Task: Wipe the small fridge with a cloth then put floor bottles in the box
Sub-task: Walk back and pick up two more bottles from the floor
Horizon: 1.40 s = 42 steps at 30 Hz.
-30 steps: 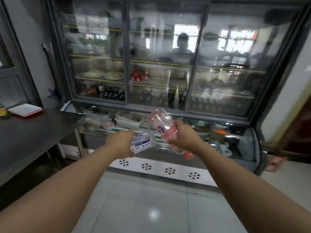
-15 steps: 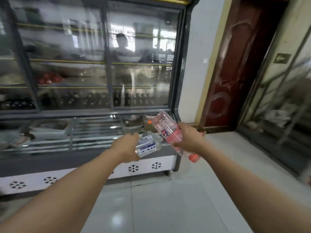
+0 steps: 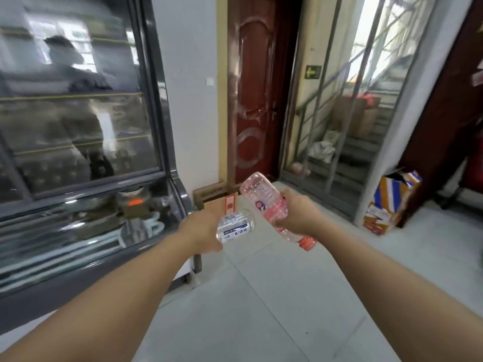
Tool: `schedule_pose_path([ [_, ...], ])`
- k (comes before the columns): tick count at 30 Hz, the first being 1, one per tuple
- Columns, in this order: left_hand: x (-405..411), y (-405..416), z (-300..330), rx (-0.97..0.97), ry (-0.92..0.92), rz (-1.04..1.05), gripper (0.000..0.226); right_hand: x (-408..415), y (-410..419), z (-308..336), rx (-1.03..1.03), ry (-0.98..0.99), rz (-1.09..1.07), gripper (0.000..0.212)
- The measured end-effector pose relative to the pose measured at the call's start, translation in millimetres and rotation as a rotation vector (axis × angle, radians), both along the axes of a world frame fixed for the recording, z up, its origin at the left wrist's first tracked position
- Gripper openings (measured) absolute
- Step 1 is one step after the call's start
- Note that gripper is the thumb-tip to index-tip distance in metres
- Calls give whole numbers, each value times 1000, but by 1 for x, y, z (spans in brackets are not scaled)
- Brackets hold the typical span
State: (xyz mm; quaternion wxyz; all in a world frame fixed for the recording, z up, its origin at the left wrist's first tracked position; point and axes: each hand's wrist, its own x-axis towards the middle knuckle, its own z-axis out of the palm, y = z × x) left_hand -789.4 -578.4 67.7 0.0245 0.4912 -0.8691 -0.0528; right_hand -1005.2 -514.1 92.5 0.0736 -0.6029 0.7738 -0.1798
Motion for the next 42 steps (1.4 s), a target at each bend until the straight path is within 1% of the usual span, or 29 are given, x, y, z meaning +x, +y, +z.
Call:
schedule_pose_path([
  [2, -36, -23, -3, -5, 6, -46, 65, -33, -13, -1, -2, 3, -43, 65],
  [4, -72, -52, -6, -15, -8, -99, 64, -66, -30, -1, 4, 23, -84, 63],
  [8, -144, -116, -8, 5, -12, -153, 66, -131, -74, 5, 40, 63, -168, 68],
  [10, -179, -148, -5, -3, -17, -186, 66, -162, -96, 10, 41, 61, -199, 67],
  [16, -282, -225, -1, -69, -58, -280, 64, -255, -146, 10, 27, 68, -240, 69],
  [21, -383, -278, 0, -95, -33, -316, 62, -351, -195, 8, 19, 66, -252, 68],
  [23, -421, -297, -2, -106, -26, -299, 59, -391, -220, 6, 15, 70, -239, 68],
  [25, -457, -317, -5, -103, -27, -265, 61, -431, -249, 6, 5, 67, -217, 69],
  [30, -533, -372, -8, -98, -52, -202, 58, -515, -330, 12, 18, 60, -112, 71],
  [33, -567, -410, -5, -99, -77, -148, 63, -552, -381, 13, -2, 44, -60, 72],
  [37, -602, -471, -3, -99, -97, -79, 60, -594, -448, 8, -2, 66, -14, 70],
  [42, -645, -572, -2, -121, -95, -38, 60, -647, -546, 10, -16, 86, -5, 68],
])
